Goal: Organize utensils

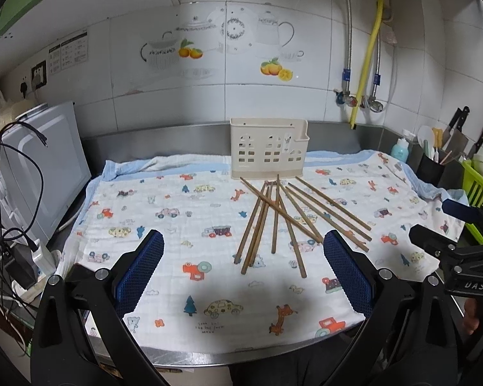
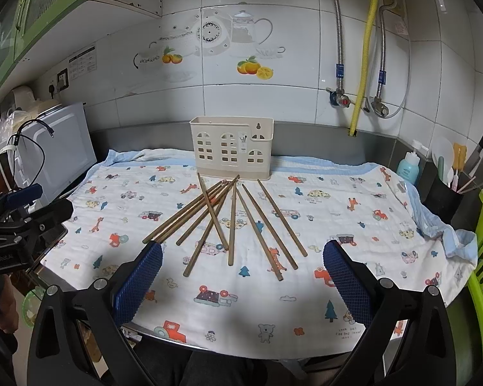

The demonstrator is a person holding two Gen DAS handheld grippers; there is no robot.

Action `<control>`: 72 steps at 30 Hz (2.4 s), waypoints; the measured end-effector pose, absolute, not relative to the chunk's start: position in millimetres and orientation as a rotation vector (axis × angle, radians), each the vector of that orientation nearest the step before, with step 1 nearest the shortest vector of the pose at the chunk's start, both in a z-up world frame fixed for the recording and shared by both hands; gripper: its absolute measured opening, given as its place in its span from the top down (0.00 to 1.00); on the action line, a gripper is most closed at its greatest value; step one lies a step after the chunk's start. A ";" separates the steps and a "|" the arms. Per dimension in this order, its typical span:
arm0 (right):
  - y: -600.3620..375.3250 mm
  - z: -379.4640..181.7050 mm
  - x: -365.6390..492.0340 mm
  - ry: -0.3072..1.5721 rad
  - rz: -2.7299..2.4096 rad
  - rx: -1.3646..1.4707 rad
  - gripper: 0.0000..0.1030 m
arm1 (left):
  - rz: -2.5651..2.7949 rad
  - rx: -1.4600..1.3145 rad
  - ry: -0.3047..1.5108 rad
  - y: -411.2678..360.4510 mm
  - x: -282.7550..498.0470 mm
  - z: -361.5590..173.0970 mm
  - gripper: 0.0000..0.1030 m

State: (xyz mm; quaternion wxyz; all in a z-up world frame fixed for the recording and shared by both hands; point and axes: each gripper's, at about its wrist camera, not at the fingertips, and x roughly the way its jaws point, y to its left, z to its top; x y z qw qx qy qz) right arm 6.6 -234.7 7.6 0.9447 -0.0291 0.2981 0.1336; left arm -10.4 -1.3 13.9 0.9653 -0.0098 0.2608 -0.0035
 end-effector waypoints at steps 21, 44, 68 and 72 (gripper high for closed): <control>-232.6 9.5 5.5 0.596 0.281 -0.062 0.06 | -0.004 -0.023 0.513 -0.2 -11.1 15.6 0.05; -230.9 8.6 8.4 0.593 0.290 -0.056 0.06 | 0.000 -0.012 0.504 -0.5 -9.4 14.9 0.05; -234.3 5.4 10.2 0.582 0.295 -0.043 0.06 | -0.001 -0.025 0.501 2.0 -6.0 15.5 0.05; -234.7 0.8 16.7 0.593 0.298 -0.044 0.06 | -0.003 -0.028 0.513 3.5 0.6 11.9 0.05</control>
